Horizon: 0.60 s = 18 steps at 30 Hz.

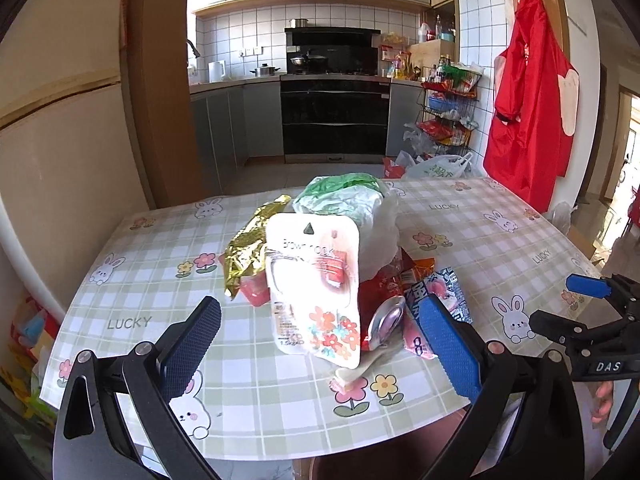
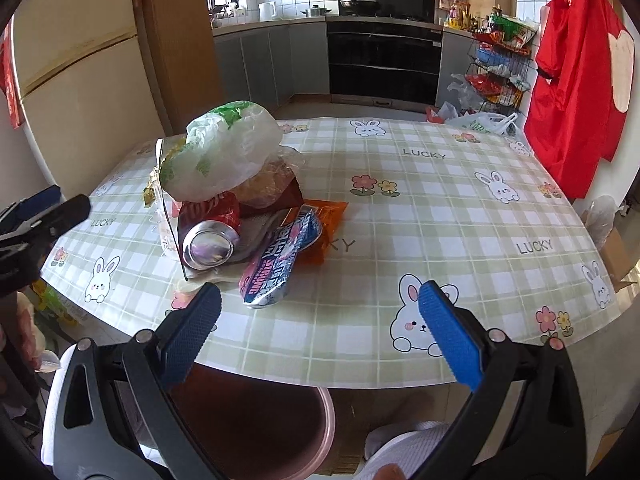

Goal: Collect trash
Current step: 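Reach the left tool to the 'Brown hook' card package and close on it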

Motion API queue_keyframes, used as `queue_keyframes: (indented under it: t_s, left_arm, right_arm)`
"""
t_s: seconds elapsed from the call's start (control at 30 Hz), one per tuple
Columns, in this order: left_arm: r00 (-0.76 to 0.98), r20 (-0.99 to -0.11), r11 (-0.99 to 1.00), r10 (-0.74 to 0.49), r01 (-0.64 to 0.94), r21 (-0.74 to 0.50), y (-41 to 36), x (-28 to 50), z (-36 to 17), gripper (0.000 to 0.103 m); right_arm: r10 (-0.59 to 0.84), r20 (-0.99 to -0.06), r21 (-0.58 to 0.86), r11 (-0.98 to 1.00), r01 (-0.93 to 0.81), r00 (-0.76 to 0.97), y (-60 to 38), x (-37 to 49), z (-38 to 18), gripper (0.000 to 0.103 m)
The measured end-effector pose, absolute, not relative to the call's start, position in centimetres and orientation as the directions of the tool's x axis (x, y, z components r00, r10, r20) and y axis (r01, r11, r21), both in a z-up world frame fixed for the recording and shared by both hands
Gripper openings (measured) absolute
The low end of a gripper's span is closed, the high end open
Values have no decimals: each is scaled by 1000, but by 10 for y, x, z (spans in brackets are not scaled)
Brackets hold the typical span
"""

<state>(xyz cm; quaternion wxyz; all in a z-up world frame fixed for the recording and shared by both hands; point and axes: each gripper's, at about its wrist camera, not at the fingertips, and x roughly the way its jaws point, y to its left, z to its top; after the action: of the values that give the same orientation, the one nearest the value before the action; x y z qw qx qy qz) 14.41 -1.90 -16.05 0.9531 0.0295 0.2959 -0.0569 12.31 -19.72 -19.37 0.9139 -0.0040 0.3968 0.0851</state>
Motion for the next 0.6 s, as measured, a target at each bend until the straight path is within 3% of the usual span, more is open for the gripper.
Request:
queue_keyframes:
  t_s: [0.47, 0.53, 0.6]
  left_arm:
    - [745, -666, 999, 39, -37, 18, -38, 228, -211, 88]
    - [739, -672, 999, 36, -29, 21, -39, 227, -214, 84]
    - [733, -679, 1000, 26, -27, 10, -36, 226, -216, 71]
  right_arm:
    - [170, -747, 124, 985, -116, 643, -222, 148, -221, 97]
    - [175, -747, 128, 985, -119, 641, -221, 149, -224, 97]
    - [187, -746, 138, 982, -127, 639, -220, 150, -226, 97]
